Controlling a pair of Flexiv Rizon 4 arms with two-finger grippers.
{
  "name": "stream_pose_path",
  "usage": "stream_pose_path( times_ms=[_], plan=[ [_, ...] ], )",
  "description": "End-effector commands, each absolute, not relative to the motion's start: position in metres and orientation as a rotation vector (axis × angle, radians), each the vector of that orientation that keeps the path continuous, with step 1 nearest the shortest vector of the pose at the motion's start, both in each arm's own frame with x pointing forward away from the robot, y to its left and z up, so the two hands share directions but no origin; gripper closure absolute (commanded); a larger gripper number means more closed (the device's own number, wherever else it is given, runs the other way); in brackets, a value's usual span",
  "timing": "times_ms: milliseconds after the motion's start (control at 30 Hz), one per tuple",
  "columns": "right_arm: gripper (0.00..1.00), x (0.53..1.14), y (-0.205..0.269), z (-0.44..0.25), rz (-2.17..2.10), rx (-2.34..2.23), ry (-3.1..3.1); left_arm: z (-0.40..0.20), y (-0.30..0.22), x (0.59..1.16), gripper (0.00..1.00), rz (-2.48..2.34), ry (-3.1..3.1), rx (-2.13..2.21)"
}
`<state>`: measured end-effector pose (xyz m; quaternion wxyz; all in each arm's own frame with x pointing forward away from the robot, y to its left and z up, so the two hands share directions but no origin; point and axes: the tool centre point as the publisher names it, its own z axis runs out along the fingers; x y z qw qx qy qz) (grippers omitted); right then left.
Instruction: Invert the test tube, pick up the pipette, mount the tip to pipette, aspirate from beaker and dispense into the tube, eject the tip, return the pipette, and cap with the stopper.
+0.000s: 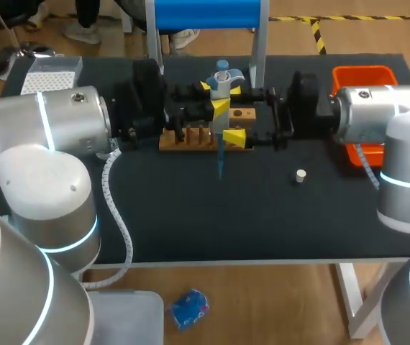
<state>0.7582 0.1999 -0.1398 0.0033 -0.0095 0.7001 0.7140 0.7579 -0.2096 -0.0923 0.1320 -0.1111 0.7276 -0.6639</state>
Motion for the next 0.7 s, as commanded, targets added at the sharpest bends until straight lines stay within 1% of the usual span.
stream_pose_path(
  times_ms=[33, 267, 300, 333, 367, 400, 433, 500, 533, 567, 700],
  plan=[
    [0.00, 0.751, 0.205, -0.137, 2.211, 0.001, 2.188, -0.093, -0.210, 0.758, 1.00, -1.927, 2.111, -0.323],
    [0.00, 0.751, 0.217, -0.139, 2.182, 0.031, 2.202, -0.093, -0.210, 0.758, 1.00, -1.927, 2.111, -0.323],
    [0.03, 0.751, 0.218, -0.139, 2.183, 0.035, 2.200, -0.093, -0.210, 0.758, 1.00, -1.927, 2.111, -0.323],
    [0.14, 0.752, 0.219, -0.139, 2.185, 0.040, 2.199, -0.093, -0.210, 0.758, 1.00, -1.927, 2.111, -0.323],
    [0.19, 0.753, 0.219, -0.139, 2.186, 0.047, 2.195, -0.093, -0.210, 0.758, 1.00, -1.927, 2.111, -0.323],
    [0.29, 0.754, 0.220, -0.139, 2.191, 0.052, 2.190, -0.093, -0.210, 0.758, 1.00, -1.927, 2.111, -0.323],
    [0.51, 0.755, 0.220, -0.139, 2.192, 0.053, 2.189, -0.093, -0.210, 0.758, 1.00, -1.927, 2.111, -0.323],
    [0.56, 0.757, 0.220, -0.139, 2.195, 0.061, 2.184, -0.093, -0.210, 0.758, 1.00, -1.927, 2.111, -0.323],
    [0.67, 0.757, 0.220, -0.140, 2.195, 0.063, 2.182, -0.093, -0.210, 0.758, 1.00, -1.927, 2.111, -0.323],
    [0.73, 0.758, 0.221, -0.140, 2.198, 0.065, 2.180, -0.093, -0.210, 0.758, 1.00, -1.927, 2.111, -0.323],
    [0.81, 0.760, 0.221, -0.140, 2.200, 0.069, 2.174, -0.093, -0.210, 0.758, 1.00, -1.927, 2.111, -0.323]
  ],
)
